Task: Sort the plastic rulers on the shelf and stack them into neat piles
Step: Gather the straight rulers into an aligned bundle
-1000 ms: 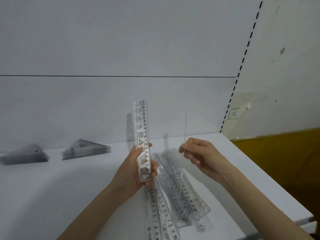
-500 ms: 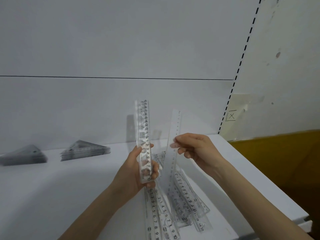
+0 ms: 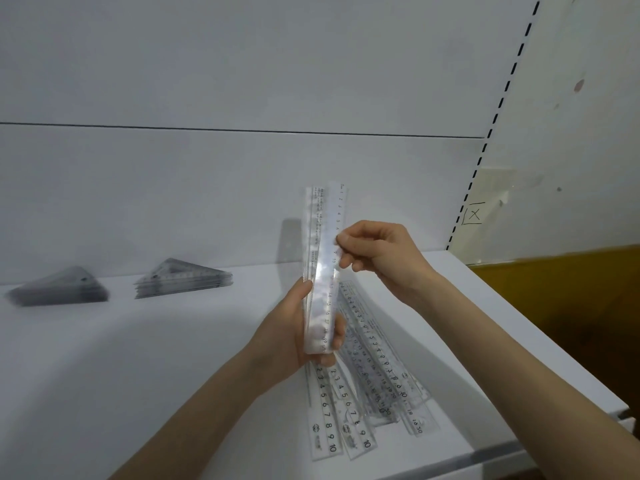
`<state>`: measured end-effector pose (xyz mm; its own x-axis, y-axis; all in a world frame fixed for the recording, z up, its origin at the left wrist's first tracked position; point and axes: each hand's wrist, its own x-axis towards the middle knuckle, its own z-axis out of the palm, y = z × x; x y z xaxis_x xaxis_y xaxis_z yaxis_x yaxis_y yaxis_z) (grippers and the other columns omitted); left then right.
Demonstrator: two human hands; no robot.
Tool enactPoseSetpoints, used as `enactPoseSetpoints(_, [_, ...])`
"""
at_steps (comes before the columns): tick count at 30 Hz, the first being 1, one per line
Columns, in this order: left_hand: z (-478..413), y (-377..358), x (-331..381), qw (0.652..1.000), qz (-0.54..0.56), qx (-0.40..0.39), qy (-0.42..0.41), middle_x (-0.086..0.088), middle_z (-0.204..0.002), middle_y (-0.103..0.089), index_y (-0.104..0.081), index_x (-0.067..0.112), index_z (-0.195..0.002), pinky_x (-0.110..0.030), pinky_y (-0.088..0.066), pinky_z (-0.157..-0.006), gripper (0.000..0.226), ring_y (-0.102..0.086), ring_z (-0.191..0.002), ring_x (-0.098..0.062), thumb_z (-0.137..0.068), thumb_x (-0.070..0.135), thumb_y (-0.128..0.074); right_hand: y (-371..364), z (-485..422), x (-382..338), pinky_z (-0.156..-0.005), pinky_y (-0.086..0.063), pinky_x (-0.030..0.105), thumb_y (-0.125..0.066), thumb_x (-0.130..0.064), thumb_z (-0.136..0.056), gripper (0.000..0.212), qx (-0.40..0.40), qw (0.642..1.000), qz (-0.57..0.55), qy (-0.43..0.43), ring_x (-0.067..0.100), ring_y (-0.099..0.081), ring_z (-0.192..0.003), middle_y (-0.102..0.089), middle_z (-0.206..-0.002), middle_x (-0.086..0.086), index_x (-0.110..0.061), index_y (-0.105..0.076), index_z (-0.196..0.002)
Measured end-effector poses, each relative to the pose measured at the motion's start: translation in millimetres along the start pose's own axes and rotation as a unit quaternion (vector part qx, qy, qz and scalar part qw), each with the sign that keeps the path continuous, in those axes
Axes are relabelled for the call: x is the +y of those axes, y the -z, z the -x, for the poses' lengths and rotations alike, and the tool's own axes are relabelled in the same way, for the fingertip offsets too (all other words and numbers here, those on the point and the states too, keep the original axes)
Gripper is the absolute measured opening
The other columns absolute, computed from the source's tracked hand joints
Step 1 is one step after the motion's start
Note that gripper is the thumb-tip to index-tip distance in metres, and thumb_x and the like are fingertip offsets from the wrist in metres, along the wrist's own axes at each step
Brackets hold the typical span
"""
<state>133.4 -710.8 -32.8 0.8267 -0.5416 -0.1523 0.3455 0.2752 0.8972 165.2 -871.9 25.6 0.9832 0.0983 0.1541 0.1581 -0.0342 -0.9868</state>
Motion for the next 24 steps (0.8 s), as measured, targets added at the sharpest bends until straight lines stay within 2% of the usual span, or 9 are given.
enactPoseSetpoints(5, [-0.1,1.3,-1.5,1.000,-0.002,-0.001,0.006,-0.017,-0.075,-0.057,-0.059,0.015,-0.097,-0.026,-0.042,-0.047,0.043,-0.054,-0.060,-0.024,-0.093,0.049,-0.033,-4.1,-5.8,-3.0,-0.053,-0.048,0.017,-0.065,-0.004,-0.088,0.008,0.005,0.996,0.087,0.032,0.011,-0.061,-0.051,-0.065,-0.059,0.007,0.000,-0.068,-0.082])
enactPoseSetpoints(8, [0.4,2.1,-1.5,1.000,0.018,-0.007,0.004,-0.020,-0.078,-0.057,-0.058,0.013,-0.096,-0.028,-0.044,-0.048,0.044,-0.057,-0.063,-0.027,-0.096,0.047,-0.030,-7.7,-8.7,-3.8,-0.052,-0.047,0.019,-0.067,-0.006,-0.087,0.009,0.020,0.990,0.131,0.051,0.017,-0.061,-0.052,-0.065,-0.058,0.007,-0.001,-0.069,-0.080])
enactPoseSetpoints(11, [0.5,2.7,0.0,0.999,0.044,-0.013,0.008,-0.019,-0.077,-0.057,-0.054,0.012,-0.098,-0.027,-0.041,-0.047,0.043,-0.055,-0.061,-0.027,-0.097,0.045,-0.028,-11.6,-10.1,-4.6,-0.047,-0.047,0.020,-0.069,-0.010,-0.086,0.012,0.032,0.981,0.177,0.076,0.020,-0.062,-0.052,-0.065,-0.061,0.010,0.000,-0.070,-0.079])
enactPoseSetpoints(14, [0.4,3.3,1.3,0.998,0.056,-0.018,0.011,-0.015,-0.073,-0.055,-0.053,0.016,-0.098,-0.025,-0.036,-0.046,0.039,-0.050,-0.056,-0.023,-0.096,0.046,-0.029,-15.4,-12.5,-1.9,-0.042,-0.045,0.021,-0.070,-0.017,-0.087,0.019,0.031,0.969,0.230,0.083,0.012,-0.058,-0.044,-0.064,-0.064,0.013,0.001,-0.067,-0.079])
enactPoseSetpoints(18, [-1.0,5.8,2.0,0.999,0.046,-0.012,0.005,-0.012,-0.068,-0.051,-0.053,0.021,-0.105,-0.024,-0.033,-0.048,0.036,-0.046,-0.055,-0.020,-0.097,0.046,-0.028,-17.6,-18.5,2.0,-0.041,-0.036,0.010,-0.067,-0.026,-0.088,0.028,0.028,0.945,0.316,0.084,0.009,-0.059,-0.044,-0.064,-0.065,0.006,-0.002,-0.062,-0.076])
enactPoseSetpoints(21, [-1.8,5.0,2.3,0.999,0.039,-0.006,-0.004,-0.011,-0.066,-0.049,-0.052,0.021,-0.107,-0.024,-0.032,-0.049,0.035,-0.044,-0.055,-0.020,-0.094,0.046,-0.031,-16.8,-20.2,1.2,-0.041,-0.033,0.007,-0.064,-0.030,-0.090,0.030,0.012,0.944,0.320,0.083,0.009,-0.059,-0.046,-0.064,-0.067,0.004,-0.004,-0.063,-0.076])
enactPoseSetpoints(24, [-4.0,4.2,0.8,0.999,0.030,0.008,-0.013,-0.009,-0.064,-0.048,-0.050,0.022,-0.112,-0.025,-0.031,-0.050,0.035,-0.044,-0.054,-0.019,-0.091,0.047,-0.037,-6.0,-16.9,3.8,-0.042,-0.039,0.015,-0.057,-0.034,-0.094,0.032,0.012,0.950,0.304,0.073,0.012,-0.063,-0.049,-0.067,-0.067,0.003,-0.009,-0.064,-0.075])
